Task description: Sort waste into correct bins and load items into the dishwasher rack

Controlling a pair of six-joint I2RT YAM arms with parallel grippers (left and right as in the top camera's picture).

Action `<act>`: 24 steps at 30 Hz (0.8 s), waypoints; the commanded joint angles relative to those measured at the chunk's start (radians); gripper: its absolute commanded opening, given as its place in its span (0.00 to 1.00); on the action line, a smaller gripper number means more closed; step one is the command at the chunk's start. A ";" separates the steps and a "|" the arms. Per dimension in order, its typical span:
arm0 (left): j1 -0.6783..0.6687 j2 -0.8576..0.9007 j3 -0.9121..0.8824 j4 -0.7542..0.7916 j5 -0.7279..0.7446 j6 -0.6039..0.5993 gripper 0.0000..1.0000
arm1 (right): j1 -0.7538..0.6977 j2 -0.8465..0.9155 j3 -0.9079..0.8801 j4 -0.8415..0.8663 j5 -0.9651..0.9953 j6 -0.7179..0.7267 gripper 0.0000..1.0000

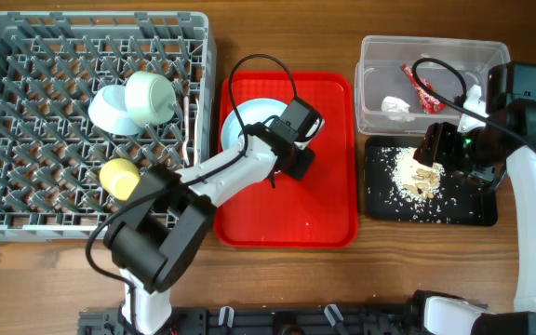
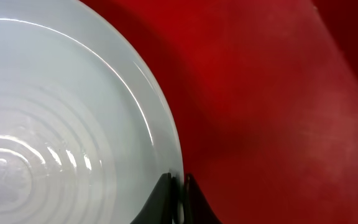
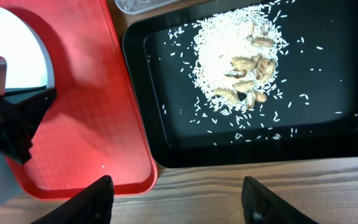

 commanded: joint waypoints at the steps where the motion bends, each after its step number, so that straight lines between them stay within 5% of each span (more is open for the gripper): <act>1: -0.008 -0.124 0.005 -0.003 0.024 -0.042 0.04 | -0.002 -0.010 0.018 0.000 0.013 -0.018 0.66; 7: 0.060 -0.434 0.009 -0.004 0.029 -0.044 0.04 | -0.002 -0.010 0.018 -0.001 0.013 -0.018 0.66; 12: 0.322 -0.625 0.009 -0.003 0.315 -0.096 0.04 | -0.002 -0.010 0.018 -0.002 0.013 -0.019 0.66; 18: 0.678 -0.549 0.009 0.001 0.802 -0.153 0.04 | -0.002 -0.010 0.018 -0.002 0.013 -0.018 0.66; 24: 0.752 -0.387 0.009 0.002 0.933 -0.153 0.04 | -0.002 -0.010 0.018 -0.002 0.012 -0.018 0.66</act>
